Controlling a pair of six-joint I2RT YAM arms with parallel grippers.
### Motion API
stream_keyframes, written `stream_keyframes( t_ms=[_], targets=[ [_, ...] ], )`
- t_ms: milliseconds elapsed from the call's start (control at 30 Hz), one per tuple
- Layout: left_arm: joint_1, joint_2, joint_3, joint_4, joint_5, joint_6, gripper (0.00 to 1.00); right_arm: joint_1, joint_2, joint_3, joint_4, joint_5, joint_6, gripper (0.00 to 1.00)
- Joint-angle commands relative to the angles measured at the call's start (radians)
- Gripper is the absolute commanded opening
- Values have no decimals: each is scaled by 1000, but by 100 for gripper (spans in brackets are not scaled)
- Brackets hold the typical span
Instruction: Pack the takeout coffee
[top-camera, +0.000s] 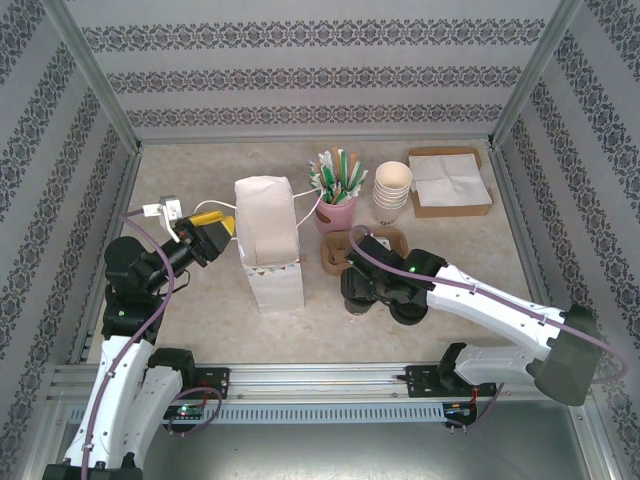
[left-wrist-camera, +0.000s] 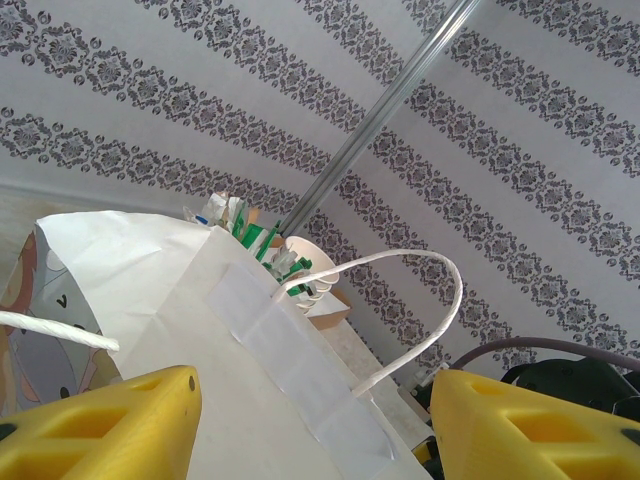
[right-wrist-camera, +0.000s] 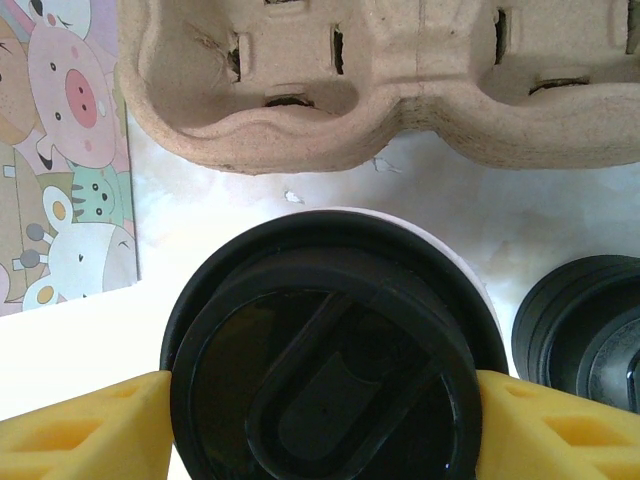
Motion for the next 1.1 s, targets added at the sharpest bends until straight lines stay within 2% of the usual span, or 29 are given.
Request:
stream_keyframes(
  t_ms=[0, 567, 900, 1067],
  targets=[
    [1, -3, -12, 51, 11, -4, 63, 7, 30, -26, -32, -19, 26, 71],
    [2, 1, -12, 49, 11, -4, 63, 71, 136, -43, -96, 9, 79, 69],
    [2, 0, -13, 52, 11, -6, 63, 102, 214, -20, -217, 64, 92, 67],
    [2, -2, -12, 52, 13, -6, 63, 97, 187, -58, -129, -10, 103, 66]
  ],
)
